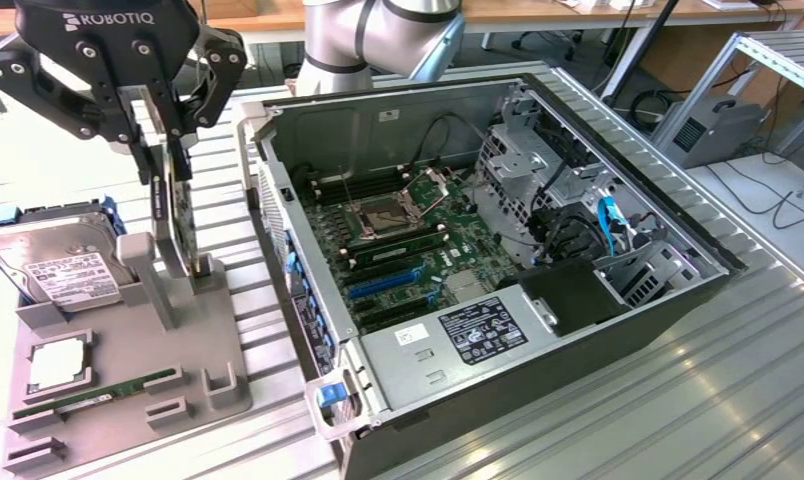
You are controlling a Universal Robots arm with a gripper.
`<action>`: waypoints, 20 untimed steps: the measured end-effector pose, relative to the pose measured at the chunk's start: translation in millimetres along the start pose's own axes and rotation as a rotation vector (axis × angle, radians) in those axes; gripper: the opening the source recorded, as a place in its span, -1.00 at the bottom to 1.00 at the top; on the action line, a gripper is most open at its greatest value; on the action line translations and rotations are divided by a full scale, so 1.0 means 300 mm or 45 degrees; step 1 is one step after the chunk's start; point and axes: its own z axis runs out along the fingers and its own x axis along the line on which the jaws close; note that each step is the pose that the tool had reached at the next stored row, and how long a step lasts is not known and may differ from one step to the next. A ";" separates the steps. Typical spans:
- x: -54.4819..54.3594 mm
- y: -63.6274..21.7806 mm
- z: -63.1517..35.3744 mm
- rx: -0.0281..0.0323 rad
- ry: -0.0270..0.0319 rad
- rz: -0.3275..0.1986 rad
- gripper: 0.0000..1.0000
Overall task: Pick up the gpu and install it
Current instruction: 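Pick up the gpu and move the gpu toward the slot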
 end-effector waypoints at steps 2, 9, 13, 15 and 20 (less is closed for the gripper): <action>-0.007 0.001 0.000 0.0031 -0.0001 0.000 -0.47; -0.024 0.002 0.001 0.0105 -0.0008 0.000 -0.47; -0.034 0.003 0.001 0.0142 -0.0011 0.000 -0.47; -0.038 0.003 0.001 0.0159 -0.0012 0.000 -0.47; -0.048 0.004 0.001 0.0209 -0.0016 -0.001 -0.47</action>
